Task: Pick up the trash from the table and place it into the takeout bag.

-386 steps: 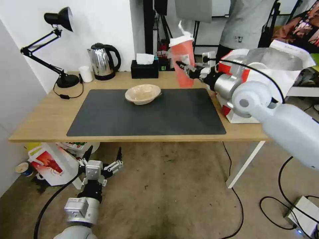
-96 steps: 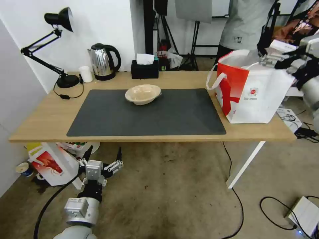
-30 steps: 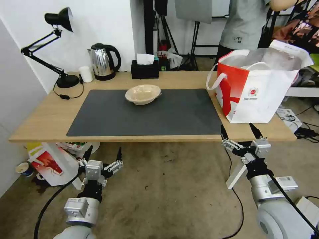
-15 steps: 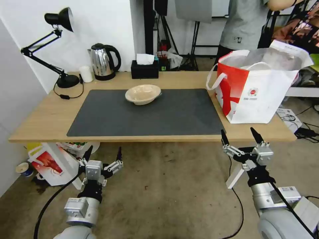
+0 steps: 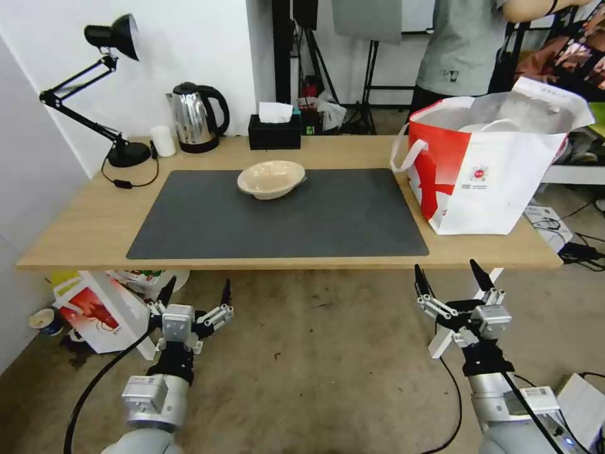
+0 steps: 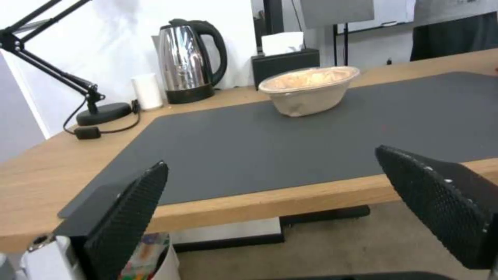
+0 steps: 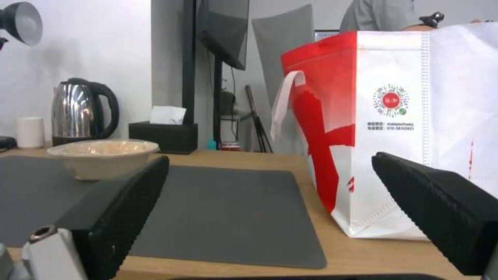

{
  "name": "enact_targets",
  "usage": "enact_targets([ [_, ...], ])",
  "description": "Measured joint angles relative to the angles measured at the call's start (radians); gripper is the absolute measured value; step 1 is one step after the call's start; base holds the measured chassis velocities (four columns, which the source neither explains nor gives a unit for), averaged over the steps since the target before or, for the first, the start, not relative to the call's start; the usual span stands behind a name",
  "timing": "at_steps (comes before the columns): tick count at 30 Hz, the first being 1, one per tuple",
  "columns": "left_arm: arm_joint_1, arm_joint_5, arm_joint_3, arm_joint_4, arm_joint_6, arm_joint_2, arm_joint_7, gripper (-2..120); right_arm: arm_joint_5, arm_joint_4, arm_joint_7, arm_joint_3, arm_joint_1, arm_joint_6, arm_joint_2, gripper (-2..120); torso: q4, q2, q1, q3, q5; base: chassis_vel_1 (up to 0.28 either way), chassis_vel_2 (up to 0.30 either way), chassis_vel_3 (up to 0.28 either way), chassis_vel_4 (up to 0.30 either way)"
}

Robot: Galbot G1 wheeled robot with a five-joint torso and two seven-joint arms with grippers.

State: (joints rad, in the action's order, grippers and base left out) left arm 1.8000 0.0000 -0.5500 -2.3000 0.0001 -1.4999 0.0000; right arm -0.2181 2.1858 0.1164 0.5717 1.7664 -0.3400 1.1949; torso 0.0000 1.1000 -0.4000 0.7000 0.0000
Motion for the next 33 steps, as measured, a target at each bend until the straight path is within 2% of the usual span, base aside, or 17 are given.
enact_targets([
  [17,0.000,0.000,0.000,0.000,0.000,0.000,0.000,100,0.017,0.013,0.033,0.001,0.025,-0.034,0.028,100,-0.0001,0.000,0.000,0.000,0.0000,0.000,0.000,0.000,0.000],
  [26,0.000,0.000,0.000,0.000,0.000,0.000,0.000,100,0.029,0.009,0.056,0.001,0.053,-0.104,0.072,100,-0.0001,0.000,0.000,0.000,0.0000,0.000,0.000,0.000,0.000],
  [33,0.000,0.000,0.000,0.000,0.000,0.000,0.000,100,0.048,0.003,0.060,-0.011,0.051,-0.116,0.092,100,0.0000,0.000,0.000,0.000,0.0000,0.000,0.000,0.000,0.000],
])
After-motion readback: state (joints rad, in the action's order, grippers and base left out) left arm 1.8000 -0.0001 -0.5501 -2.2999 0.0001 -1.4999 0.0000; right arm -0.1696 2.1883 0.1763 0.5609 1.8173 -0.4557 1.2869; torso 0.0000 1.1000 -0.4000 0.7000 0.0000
